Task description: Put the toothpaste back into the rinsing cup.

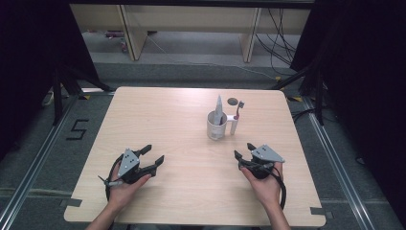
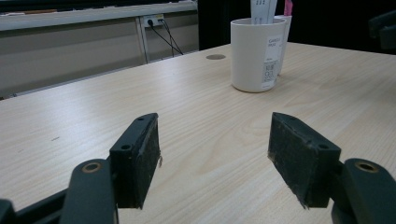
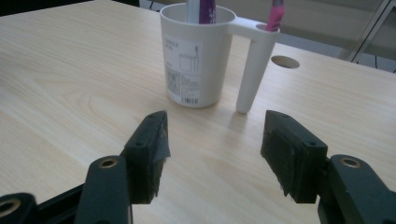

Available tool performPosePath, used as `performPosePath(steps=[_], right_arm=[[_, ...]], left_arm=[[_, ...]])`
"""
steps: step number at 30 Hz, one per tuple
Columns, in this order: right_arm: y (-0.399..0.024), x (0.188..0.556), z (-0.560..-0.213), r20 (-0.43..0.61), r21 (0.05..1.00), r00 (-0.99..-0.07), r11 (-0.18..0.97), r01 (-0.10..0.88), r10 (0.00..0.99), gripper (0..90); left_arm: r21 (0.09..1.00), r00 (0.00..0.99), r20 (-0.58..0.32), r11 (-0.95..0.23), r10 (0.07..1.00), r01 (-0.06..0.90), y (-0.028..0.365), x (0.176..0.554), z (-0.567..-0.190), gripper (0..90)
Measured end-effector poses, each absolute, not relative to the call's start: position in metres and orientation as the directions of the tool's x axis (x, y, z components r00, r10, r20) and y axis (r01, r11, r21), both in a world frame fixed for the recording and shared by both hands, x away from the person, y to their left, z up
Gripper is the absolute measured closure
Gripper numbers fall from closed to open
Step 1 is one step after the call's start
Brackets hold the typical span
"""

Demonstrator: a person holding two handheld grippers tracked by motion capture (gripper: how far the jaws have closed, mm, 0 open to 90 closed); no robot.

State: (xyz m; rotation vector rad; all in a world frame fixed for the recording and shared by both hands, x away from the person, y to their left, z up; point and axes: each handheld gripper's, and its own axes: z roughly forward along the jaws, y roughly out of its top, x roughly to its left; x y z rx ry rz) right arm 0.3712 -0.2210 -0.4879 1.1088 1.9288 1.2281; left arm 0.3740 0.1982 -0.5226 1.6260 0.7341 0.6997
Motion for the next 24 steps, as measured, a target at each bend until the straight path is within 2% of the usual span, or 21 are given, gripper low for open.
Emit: performPosePath(steps=[8, 24], right_arm=[[-0.228, 0.352, -0.506, -0.034, 0.921, -0.479, 0.214, 0.326, 0.877, 41.5], [-0.232, 0.347, -0.51, -0.021, 0.936, -0.456, 0.178, 0.304, 0.89, 41.4]], left_arm=[[0.986, 0.631, 0.066, -0.146, 0.773, 0.076, 0.197, 0.376, -0.523, 33.5], [0.983, 0.629, 0.062, -0.157, 0.775, 0.096, 0.197, 0.376, -0.522, 33.6]])
